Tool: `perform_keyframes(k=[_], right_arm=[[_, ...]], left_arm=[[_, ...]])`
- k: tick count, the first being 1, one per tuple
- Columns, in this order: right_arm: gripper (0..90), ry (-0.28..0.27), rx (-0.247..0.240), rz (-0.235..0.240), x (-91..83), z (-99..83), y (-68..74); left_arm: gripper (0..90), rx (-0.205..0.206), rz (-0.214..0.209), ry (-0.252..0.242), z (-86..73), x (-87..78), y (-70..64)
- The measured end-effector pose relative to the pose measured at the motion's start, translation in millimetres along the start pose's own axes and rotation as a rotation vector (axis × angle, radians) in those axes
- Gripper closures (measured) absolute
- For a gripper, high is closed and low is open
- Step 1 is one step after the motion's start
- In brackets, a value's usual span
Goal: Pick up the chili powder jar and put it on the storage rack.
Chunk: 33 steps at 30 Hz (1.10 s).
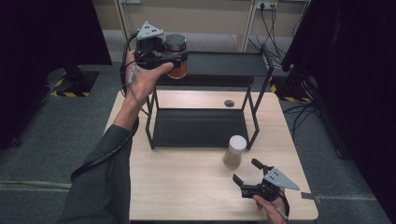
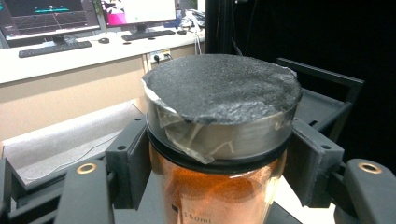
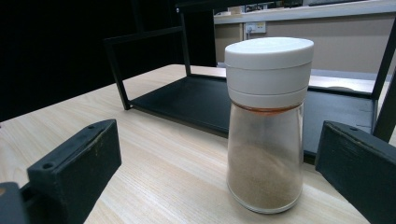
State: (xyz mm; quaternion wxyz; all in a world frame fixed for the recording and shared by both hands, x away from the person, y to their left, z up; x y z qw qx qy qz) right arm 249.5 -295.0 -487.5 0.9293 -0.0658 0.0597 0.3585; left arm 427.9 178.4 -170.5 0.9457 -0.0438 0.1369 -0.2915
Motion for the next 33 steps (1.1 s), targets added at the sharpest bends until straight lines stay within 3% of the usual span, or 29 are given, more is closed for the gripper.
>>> perform_keyframes(k=[20,33], right_arm=[[0.6,-0.007,0.000,0.005,-0.7,0.4,-1.0],[0.6,-0.012,-0.002,0.006,-1.4,1.0,-0.8]], left_arm=[[32.0,-0.030,0.071,-0.003,6.7,23.7,9.6],[32.0,-0.030,0.081,0.005,-0.9,39.0,9.5]])
Point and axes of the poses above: each handheld gripper's, and its own axes: x roughly forward along the jaws, z roughly out of its top, y roughly to its left, the point moved 6 cm from there along x, roughly forward along the jaws, and after that the axes turned 11 degrees about -x, right-handed, at the moved point
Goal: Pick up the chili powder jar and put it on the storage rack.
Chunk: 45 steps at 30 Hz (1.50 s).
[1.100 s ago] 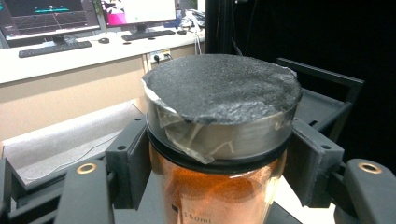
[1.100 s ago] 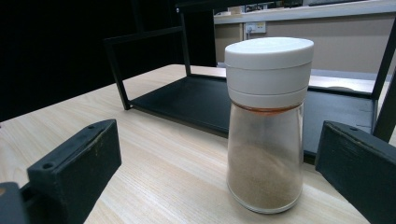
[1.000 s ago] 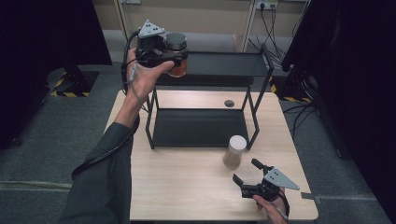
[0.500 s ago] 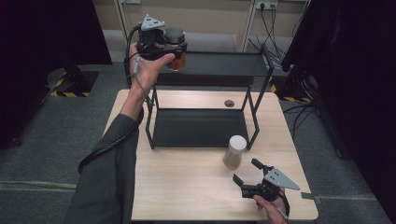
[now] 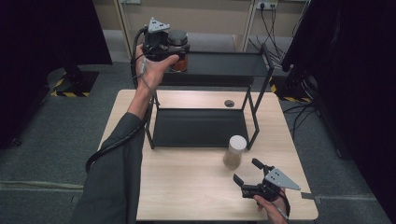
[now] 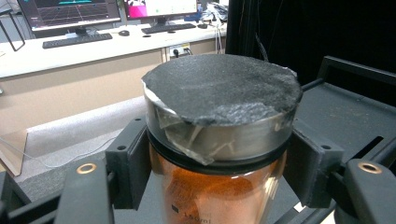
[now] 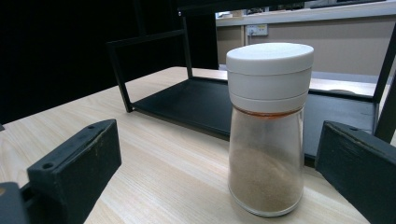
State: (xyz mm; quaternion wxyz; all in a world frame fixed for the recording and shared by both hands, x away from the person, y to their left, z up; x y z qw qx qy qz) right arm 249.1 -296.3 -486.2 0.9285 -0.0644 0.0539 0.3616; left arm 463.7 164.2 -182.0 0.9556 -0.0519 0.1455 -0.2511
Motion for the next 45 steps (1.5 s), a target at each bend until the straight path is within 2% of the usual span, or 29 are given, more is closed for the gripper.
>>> perform_keyframes(k=[17,20,22,27,41,45], right_arm=[[0.6,0.004,0.004,0.008,1.3,-0.3,0.8],[0.6,0.004,0.004,0.009,1.5,-0.3,1.1],[0.6,0.004,0.004,0.009,1.5,-0.4,1.2],[0.6,0.004,0.003,0.009,1.6,-0.2,1.5],[0.6,0.004,0.003,0.008,1.2,0.1,1.9],[0.6,0.004,0.000,0.006,1.2,0.2,1.9]], left_arm=[[31.5,-0.010,0.008,-0.017,-7.3,2.2,2.9],[21.4,-0.037,0.022,-0.028,-7.7,1.4,-0.6],[14.2,-0.034,0.042,-0.030,-6.6,-0.3,-5.0],[4.9,-0.062,0.071,-0.016,-4.8,-2.3,-9.2],[1.9,-0.061,0.047,-0.044,-18.3,-14.3,-7.0],[1.9,-0.039,0.047,-0.055,-24.2,-21.5,-5.6]])
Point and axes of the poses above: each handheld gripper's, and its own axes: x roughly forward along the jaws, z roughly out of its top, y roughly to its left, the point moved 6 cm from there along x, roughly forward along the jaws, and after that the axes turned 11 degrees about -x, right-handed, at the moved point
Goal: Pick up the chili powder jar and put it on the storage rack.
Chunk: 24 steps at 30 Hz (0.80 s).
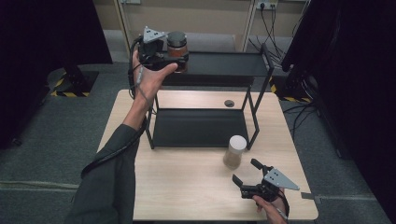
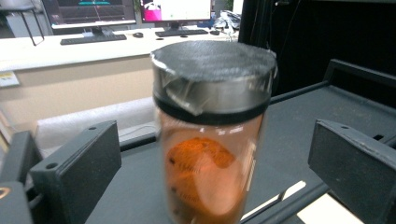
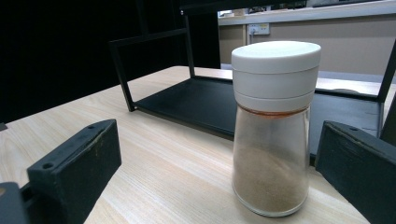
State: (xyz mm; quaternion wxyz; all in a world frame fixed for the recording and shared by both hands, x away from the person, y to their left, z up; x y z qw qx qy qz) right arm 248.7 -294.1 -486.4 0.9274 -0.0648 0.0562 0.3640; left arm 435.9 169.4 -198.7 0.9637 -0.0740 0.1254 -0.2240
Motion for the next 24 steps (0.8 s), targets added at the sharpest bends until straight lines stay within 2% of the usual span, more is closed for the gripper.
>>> perform_keyframes(k=[2,13,24], right_arm=[[0.6,0.001,0.001,-0.001,0.2,0.0,0.3],[0.6,0.001,-0.004,-0.001,0.4,0.2,1.1],[0.6,0.001,-0.006,-0.001,0.5,0.3,1.6]], left_arm=[[1.9,-0.008,-0.013,-0.001,-2.7,-3.4,1.9],[2.1,0.007,-0.060,-0.024,-16.2,-22.0,0.4],[2.3,-0.007,-0.108,-0.044,-34.5,-34.3,-0.6]])
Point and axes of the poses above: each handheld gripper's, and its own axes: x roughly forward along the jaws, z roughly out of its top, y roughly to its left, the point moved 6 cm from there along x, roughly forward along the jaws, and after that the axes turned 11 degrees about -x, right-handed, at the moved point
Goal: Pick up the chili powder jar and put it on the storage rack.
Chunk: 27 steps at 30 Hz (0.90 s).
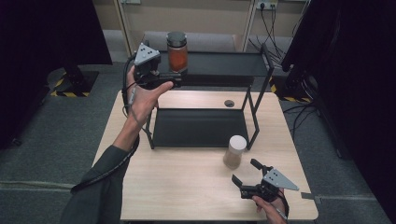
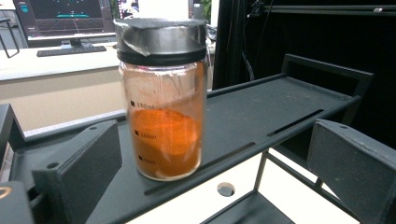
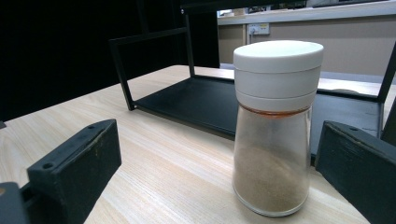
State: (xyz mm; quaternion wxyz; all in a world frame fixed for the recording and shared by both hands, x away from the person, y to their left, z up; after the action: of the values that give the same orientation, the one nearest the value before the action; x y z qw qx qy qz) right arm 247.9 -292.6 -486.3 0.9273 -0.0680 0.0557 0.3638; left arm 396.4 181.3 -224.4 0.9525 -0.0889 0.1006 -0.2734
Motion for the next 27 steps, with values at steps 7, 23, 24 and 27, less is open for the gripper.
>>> perform_keyframes(k=[7,23,24,27], right_arm=[[0.6,-0.001,-0.002,-0.002,-0.4,0.6,0.4],[0.6,-0.003,-0.001,-0.005,-0.5,0.5,0.1],[0.6,-0.004,-0.001,-0.005,-0.6,0.5,0.1],[0.6,-0.004,-0.001,-0.005,-0.7,0.6,0.0]], left_arm=[[2.3,-0.014,-0.032,-0.017,-12.6,-8.2,2.0],[2.3,-0.015,-0.091,-0.031,-35.5,-22.6,-1.4],[2.3,-0.013,-0.094,-0.031,-37.0,-23.3,-1.9],[2.2,-0.009,-0.107,-0.028,-43.0,-25.0,-3.3]])
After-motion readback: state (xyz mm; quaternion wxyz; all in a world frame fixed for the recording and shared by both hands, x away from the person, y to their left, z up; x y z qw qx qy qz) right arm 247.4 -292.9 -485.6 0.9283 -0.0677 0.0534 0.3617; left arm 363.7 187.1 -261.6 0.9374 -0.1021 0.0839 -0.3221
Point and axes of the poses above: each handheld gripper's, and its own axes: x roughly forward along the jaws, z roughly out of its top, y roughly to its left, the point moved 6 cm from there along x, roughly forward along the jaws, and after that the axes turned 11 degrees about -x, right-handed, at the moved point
